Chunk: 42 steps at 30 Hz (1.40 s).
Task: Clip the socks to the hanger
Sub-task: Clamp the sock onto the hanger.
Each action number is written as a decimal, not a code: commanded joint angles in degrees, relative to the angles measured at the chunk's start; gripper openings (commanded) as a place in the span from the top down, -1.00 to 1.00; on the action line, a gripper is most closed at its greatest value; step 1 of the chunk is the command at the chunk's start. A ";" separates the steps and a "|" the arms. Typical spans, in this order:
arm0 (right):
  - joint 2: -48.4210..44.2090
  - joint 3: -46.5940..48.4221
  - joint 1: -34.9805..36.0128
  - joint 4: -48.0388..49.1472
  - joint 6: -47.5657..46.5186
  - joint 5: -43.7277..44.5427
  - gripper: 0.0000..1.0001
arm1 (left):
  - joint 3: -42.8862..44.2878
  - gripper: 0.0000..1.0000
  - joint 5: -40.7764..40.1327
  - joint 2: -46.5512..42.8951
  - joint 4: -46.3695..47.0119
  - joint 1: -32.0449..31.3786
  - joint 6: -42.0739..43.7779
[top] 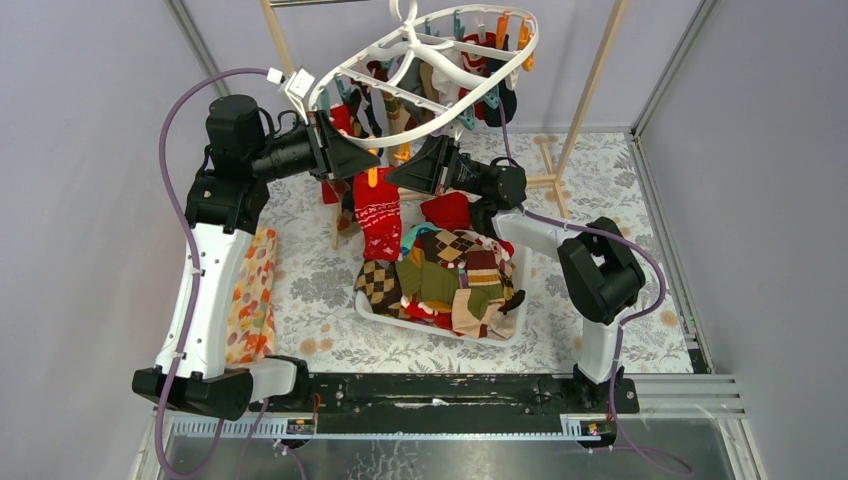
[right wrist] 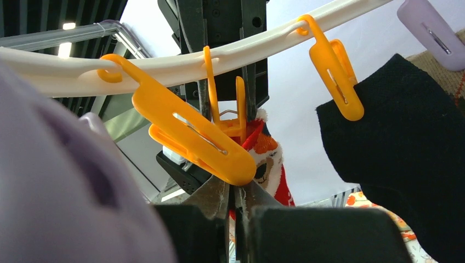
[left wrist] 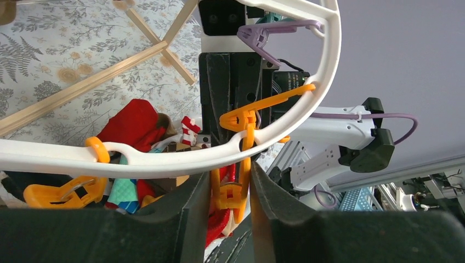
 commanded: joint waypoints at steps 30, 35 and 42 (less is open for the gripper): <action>-10.80 -7.82 -1.11 -3.44 -16.57 3.09 -0.63 | -11.92 -0.08 -10.98 -8.69 0.57 -0.01 7.75; -18.40 -13.89 -2.44 -20.61 -32.20 7.44 -1.00 | -12.31 0.31 -10.59 -8.63 1.10 -0.01 7.44; -22.88 -16.62 -2.77 -31.50 -43.21 15.87 -1.00 | -12.19 0.56 -9.50 -9.10 1.20 0.04 6.81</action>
